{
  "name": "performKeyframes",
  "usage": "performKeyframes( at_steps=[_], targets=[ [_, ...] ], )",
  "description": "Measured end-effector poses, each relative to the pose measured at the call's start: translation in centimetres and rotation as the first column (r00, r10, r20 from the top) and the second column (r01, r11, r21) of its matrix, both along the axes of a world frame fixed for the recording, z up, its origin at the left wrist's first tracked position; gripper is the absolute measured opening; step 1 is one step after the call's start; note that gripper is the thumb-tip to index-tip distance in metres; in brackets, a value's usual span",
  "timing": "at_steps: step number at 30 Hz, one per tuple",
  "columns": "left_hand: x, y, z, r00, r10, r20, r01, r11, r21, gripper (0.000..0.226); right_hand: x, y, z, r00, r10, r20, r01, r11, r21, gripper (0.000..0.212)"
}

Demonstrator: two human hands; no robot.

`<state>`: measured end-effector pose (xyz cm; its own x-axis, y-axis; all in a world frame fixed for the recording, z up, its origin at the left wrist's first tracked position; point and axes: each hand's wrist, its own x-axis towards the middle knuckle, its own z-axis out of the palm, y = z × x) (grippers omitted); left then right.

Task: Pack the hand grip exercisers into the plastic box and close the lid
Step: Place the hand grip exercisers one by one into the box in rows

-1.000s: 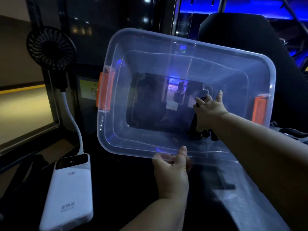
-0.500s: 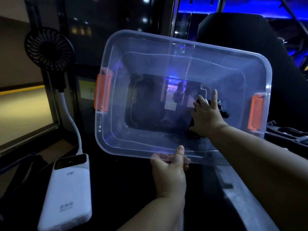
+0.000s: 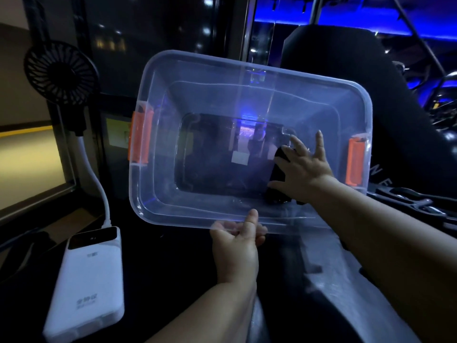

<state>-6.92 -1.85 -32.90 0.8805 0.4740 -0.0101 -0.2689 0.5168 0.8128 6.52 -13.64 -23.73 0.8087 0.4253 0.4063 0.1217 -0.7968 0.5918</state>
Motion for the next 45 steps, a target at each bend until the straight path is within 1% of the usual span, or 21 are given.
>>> performKeyframes(
  at_steps=[2, 3, 4, 6, 7, 8, 10, 12, 14, 16, 18, 19, 21, 23, 27, 32, 35, 37, 39, 42, 45],
  targets=[
    [0.0, 0.0, 0.1, 1.0, -0.004, 0.005, 0.004, 1.0, 0.004, 0.028, -1.6, -1.4, -0.1, 0.998, 0.053, 0.02, -0.055, 0.989, 0.137, 0.07],
    [0.0, 0.0, 0.1, 1.0, -0.005, 0.008, 0.005, 1.0, 0.004, 0.028, -2.7, -2.2, -0.2, 0.994, 0.096, 0.055, -0.106, 0.971, 0.213, 0.066],
    [-0.1, 0.0, 0.2, 1.0, -0.006, 0.012, 0.006, 1.0, 0.004, 0.028, -3.7, -3.1, -0.5, 0.983, 0.141, 0.115, -0.168, 0.946, 0.276, 0.06],
    [-0.2, 0.0, 0.3, 1.0, -0.012, 0.018, 0.012, 1.0, 0.0, 0.028, -5.9, -5.1, -1.2, 0.94, 0.193, 0.281, -0.287, 0.893, 0.347, 0.049],
    [-0.3, 0.0, 0.3, 1.0, -0.017, 0.021, 0.017, 1.0, -0.004, 0.027, -7.0, -6.1, -1.6, 0.919, 0.189, 0.345, -0.318, 0.873, 0.37, 0.047],
    [-0.4, 0.0, 0.4, 0.999, -0.026, 0.025, 0.027, 1.0, -0.007, 0.027, -8.0, -7.1, -2.0, 0.91, 0.17, 0.378, -0.327, 0.855, 0.403, 0.048],
    [-0.5, 0.0, 0.4, 0.998, -0.055, 0.026, 0.055, 0.998, -0.005, 0.024, -9.7, -8.9, -3.0, 0.923, 0.107, 0.37, -0.298, 0.806, 0.511, 0.051],
    [-0.6, 0.0, 0.4, 0.996, -0.09, 0.014, 0.09, 0.996, 0.012, 0.022, -11.0, -10.7, -4.0, 0.956, 0.028, 0.291, -0.215, 0.743, 0.634, 0.053],
    [-0.7, 0.0, 0.4, 0.991, -0.131, -0.001, 0.131, 0.991, 0.02, 0.021, -11.6, -12.4, -4.9, 0.98, -0.073, 0.187, -0.08, 0.711, 0.699, 0.049],
    [-0.8, 0.1, 0.4, 0.987, -0.162, -0.014, 0.162, 0.987, 0.015, 0.02, -11.9, -14.1, -5.7, 0.983, -0.17, 0.067, 0.07, 0.688, 0.723, 0.044],
    [-0.8, 0.1, 0.5, 0.983, -0.181, -0.022, 0.182, 0.983, 0.019, 0.019, -12.0, -15.2, -6.3, 0.971, -0.23, -0.059, 0.198, 0.648, 0.735, 0.044],
    [-0.9, 0.0, 0.5, 0.982, -0.189, -0.024, 0.189, 0.982, 0.023, 0.019, -12.0, -15.6, -6.5, 0.962, -0.248, -0.112, 0.249, 0.636, 0.731, 0.045],
    [-1.0, 0.0, 0.5, 0.979, -0.202, -0.025, 0.202, 0.979, 0.033, 0.019, -11.7, -16.0, -6.9, 0.95, -0.265, -0.163, 0.301, 0.649, 0.698, 0.047],
    [-1.1, 0.0, 0.4, 0.976, -0.216, -0.025, 0.217, 0.975, 0.05, 0.018, -11.5, -16.2, -7.0, 0.951, -0.263, -0.162, 0.3, 0.656, 0.693, 0.048],
    [-0.9, 0.0, 0.2, 0.973, -0.228, -0.035, 0.23, 0.97, 0.084, 0.02, -11.4, -16.8, -7.0, 0.954, -0.27, -0.126, 0.276, 0.64, 0.717, 0.049],
    [-0.6, 0.1, -0.1, 0.974, -0.227, -0.028, 0.228, 0.969, 0.098, 0.021, -11.4, -16.9, -7.4, 0.928, -0.333, -0.17, 0.365, 0.713, 0.598, 0.063],
    [-0.5, 0.1, -0.2, 0.974, -0.226, -0.027, 0.227, 0.969, 0.101, 0.021, -11.5, -16.8, -7.4, 0.919, -0.355, -0.173, 0.388, 0.73, 0.563, 0.067],
    [-0.5, 0.1, -0.3, 0.974, -0.225, -0.022, 0.226, 0.969, 0.101, 0.021, -11.6, -16.8, -7.3, 0.918, -0.354, -0.181, 0.392, 0.725, 0.566, 0.068],
    [-0.5, 0.1, -0.3, 0.974, -0.225, -0.017, 0.226, 0.969, 0.1, 0.021, -11.6, -17.0, -7.2, 0.929, -0.331, -0.163, 0.36, 0.711, 0.605, 0.065],
    [-0.5, 0.2, -0.4, 0.974, -0.227, -0.016, 0.227, 0.968, 0.103, 0.022, -11.6, -17.1, -7.0, 0.95, -0.292, -0.108, 0.288, 0.693, 0.661, 0.051],
    [-0.4, 0.2, -0.4, 0.974, -0.225, -0.016, 0.226, 0.969, 0.101, 0.021, -11.5, -16.9, -6.9, 0.944, -0.313, -0.106, 0.304, 0.698, 0.648, 0.037]
  ],
)
